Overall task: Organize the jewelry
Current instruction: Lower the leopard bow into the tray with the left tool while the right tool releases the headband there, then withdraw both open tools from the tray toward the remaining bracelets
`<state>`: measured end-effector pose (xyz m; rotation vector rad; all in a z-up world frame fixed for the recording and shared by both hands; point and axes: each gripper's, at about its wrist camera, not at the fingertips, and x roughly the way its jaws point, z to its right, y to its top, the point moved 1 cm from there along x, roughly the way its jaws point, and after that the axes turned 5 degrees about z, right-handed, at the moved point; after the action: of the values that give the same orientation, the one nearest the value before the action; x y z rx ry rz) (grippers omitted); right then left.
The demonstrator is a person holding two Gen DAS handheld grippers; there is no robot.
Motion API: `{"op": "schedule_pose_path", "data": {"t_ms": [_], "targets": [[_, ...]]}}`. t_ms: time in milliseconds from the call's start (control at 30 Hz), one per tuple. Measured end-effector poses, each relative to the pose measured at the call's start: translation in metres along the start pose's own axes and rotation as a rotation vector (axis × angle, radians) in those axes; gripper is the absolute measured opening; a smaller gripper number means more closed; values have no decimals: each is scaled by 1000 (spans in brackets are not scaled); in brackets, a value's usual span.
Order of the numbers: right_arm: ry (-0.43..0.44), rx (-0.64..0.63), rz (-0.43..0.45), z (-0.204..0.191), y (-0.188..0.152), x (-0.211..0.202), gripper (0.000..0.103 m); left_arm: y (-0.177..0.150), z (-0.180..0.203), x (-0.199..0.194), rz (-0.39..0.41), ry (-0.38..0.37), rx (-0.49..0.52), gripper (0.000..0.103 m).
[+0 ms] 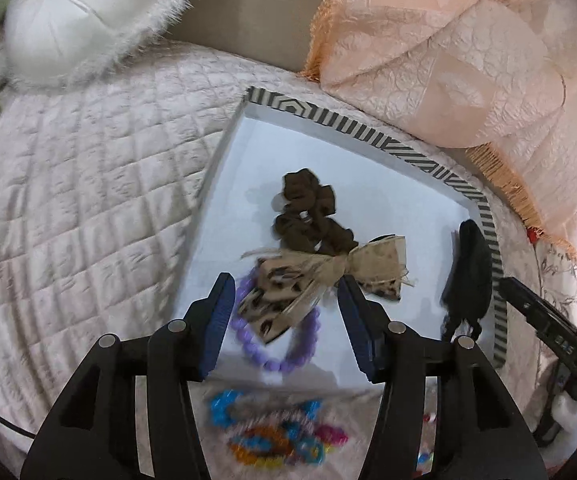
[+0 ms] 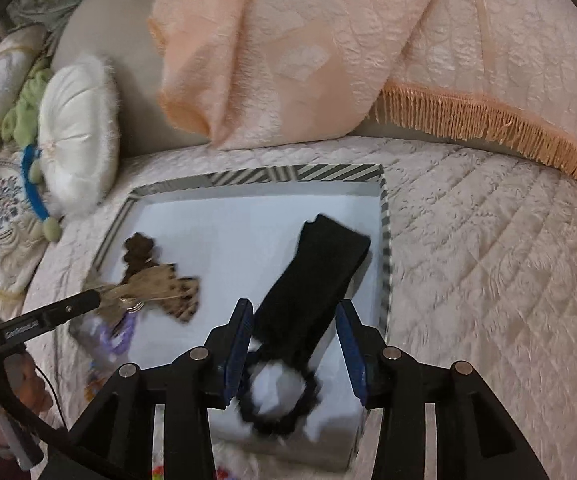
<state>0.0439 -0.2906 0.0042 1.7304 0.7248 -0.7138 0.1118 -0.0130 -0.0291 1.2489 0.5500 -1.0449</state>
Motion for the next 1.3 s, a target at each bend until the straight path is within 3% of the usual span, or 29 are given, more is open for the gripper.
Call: {"op": "schedule_pose_path", "data": {"t_ms": [533, 800, 1300], "targets": [[73, -8, -8, -42, -63, -54, 43, -59, 6, -79, 118, 115, 90, 53], [91, -26, -6, -62, -91, -81, 51, -89, 15, -104, 147, 125, 126, 53], [105, -32, 26, -86, -121, -117, 54, -123, 24, -137, 172, 131, 149, 53]]}}
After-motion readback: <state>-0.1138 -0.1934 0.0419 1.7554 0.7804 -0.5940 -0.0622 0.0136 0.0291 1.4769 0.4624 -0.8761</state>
